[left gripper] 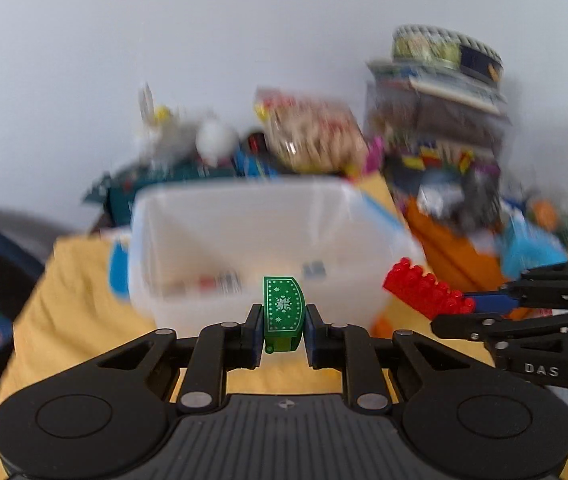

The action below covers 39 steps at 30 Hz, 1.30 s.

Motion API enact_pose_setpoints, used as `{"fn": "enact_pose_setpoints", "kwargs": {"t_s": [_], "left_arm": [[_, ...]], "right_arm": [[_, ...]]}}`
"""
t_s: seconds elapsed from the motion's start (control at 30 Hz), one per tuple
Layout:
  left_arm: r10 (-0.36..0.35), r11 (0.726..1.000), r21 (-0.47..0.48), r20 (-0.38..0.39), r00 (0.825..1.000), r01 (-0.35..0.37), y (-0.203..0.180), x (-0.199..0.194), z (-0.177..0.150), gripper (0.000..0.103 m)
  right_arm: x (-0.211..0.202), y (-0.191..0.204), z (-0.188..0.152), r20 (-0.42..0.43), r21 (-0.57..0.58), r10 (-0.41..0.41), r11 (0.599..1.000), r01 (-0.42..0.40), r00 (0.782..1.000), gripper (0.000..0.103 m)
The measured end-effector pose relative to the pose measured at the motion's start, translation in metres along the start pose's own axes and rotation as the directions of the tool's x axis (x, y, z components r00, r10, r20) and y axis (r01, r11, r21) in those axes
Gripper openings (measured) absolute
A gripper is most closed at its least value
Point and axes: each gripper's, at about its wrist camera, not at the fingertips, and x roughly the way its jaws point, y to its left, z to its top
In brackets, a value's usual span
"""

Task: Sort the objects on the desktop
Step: 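Lift the green tile and red brick and carry both over the white bin, then open both grippers to drop the tile and brick into the bin, then grasp the small yellow brick with the left gripper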

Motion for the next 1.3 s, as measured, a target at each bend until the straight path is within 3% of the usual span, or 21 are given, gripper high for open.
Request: {"fn": "enact_pose_setpoints", "kwargs": {"t_s": [0.23, 0.3, 0.37, 0.4, 0.47, 0.57, 0.67, 0.77, 0.97, 1.2, 1.23, 1.3], "left_arm": [[0.059, 0.998, 0.024, 0.063, 0.996, -0.061, 0.014, 0.042, 0.047, 0.023], [0.053, 0.997, 0.052, 0.041, 0.998, -0.055, 0.014, 0.060, 0.051, 0.028], [0.063, 0.997, 0.052, -0.004, 0.998, -0.062, 0.015, 0.067, 0.050, 0.038], [0.064, 0.997, 0.053, 0.004, 0.998, -0.064, 0.015, 0.061, 0.047, 0.039], [0.066, 0.996, 0.058, 0.034, 0.997, -0.067, 0.013, 0.043, 0.034, 0.048], [0.084, 0.995, 0.049, 0.050, 0.995, -0.086, 0.016, 0.021, 0.010, 0.051], [0.105, 0.993, 0.044, -0.002, 0.994, -0.105, 0.019, 0.017, -0.024, 0.051], [0.126, 0.991, 0.049, -0.101, 0.987, -0.122, 0.024, 0.030, -0.051, 0.051], [0.195, 0.980, 0.081, -0.170, 0.966, -0.183, 0.039, 0.063, -0.068, 0.051], [0.192, 0.981, 0.079, -0.227, 0.955, -0.179, 0.059, 0.111, -0.079, 0.049], [0.183, 0.983, 0.064, -0.226, 0.957, -0.173, 0.060, 0.110, -0.082, 0.046], [0.157, 0.988, 0.040, -0.225, 0.962, -0.152, 0.059, 0.104, -0.084, 0.023]], "right_arm": [[0.034, -0.025, 0.045, 0.056, 0.073, -0.056, 0.996, 0.052, 0.997, 0.027], [0.046, -0.029, 0.051, 0.066, 0.091, -0.073, 0.994, 0.067, 0.995, 0.028], [0.053, -0.031, 0.049, 0.069, 0.098, -0.094, 0.991, 0.087, 0.993, 0.037], [0.052, -0.031, 0.047, 0.069, 0.111, -0.100, 0.990, 0.092, 0.993, 0.044], [0.044, -0.033, 0.038, 0.089, 0.146, -0.092, 0.986, 0.078, 0.992, 0.042], [0.027, -0.038, 0.021, 0.088, 0.168, -0.088, 0.983, 0.072, 0.992, 0.043], [0.017, -0.040, 0.000, 0.063, 0.187, -0.074, 0.981, 0.061, 0.995, 0.043], [0.017, -0.036, -0.020, 0.007, 0.176, -0.067, 0.982, 0.065, 0.998, 0.043], [0.031, -0.020, -0.053, -0.107, 0.170, -0.013, 0.985, 0.031, 0.994, 0.043], [0.032, -0.009, -0.066, -0.155, 0.142, 0.010, 0.990, 0.012, 0.988, 0.042], [0.032, -0.009, -0.065, -0.158, 0.140, 0.010, 0.990, 0.013, 0.987, 0.042], [0.034, -0.011, -0.066, -0.158, 0.140, 0.002, 0.990, 0.020, 0.987, 0.043]]}}
